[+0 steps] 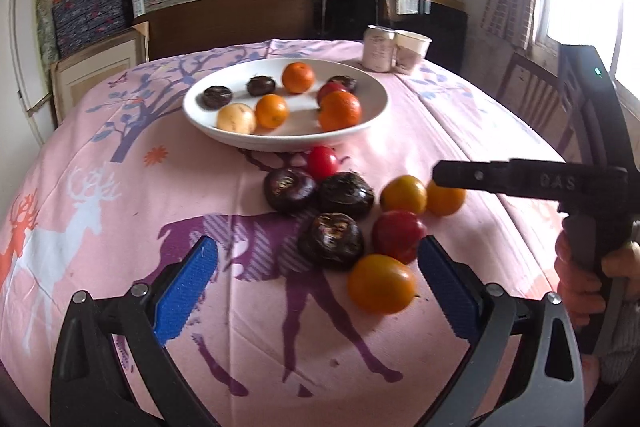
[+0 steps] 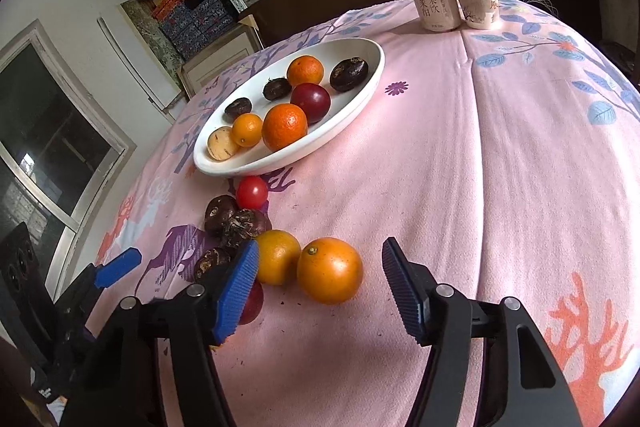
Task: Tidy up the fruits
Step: 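Grasp a yellow-orange fruit with the left gripper while the right gripper grasps a mandarin, then place the yellow-orange fruit on the plate with the left gripper while the right places the mandarin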
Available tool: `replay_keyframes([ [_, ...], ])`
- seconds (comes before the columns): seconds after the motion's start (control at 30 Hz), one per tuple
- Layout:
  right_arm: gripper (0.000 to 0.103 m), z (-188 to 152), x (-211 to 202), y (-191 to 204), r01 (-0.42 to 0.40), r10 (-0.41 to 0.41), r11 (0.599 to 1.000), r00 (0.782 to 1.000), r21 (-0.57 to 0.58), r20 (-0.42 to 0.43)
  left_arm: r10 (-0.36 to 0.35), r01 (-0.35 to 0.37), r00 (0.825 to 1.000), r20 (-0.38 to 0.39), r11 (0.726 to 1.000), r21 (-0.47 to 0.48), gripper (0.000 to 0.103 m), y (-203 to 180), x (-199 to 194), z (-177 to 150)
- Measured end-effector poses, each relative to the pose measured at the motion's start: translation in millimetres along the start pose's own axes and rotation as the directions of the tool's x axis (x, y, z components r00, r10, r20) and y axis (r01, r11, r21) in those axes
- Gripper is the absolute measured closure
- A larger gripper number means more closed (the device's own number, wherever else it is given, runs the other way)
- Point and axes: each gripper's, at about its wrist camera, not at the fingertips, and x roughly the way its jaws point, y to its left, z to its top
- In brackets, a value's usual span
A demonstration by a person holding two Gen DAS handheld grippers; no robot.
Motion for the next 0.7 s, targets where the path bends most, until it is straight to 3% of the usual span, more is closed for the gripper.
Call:
replay_keyframes([
  [0.23,0.039,0,-1,-2,0.016,-0.016,1.000,1.000,0.011,-0.002,-0.050,0.053,0.997,-0.056,0.997,0.058,0.008,-16,10,-2],
  [0.3,0.039,0,-1,-2,0.018,-0.018,1.000,1.000,0.006,-0.003,-0.059,0.065,0.994,-0.087,0.996,0.068,0.039,-20,15,-3],
  [0.33,0.039,0,-1,-1,0.019,-0.019,1.000,1.000,0.004,-0.003,-0.060,0.068,0.992,-0.108,0.995,0.069,0.045,-21,19,-4],
  [0.47,0.039,0,-1,-2,0.018,-0.018,1.000,1.000,0.004,-0.006,-0.107,0.116,0.985,-0.139,0.991,0.060,0.056,-22,23,-6],
  [0.7,0.040,-2,1,-3,-0.006,0.006,1.000,1.000,0.011,-0.031,-0.131,0.141,0.979,-0.156,0.988,0.057,0.062,-24,22,-7],
])
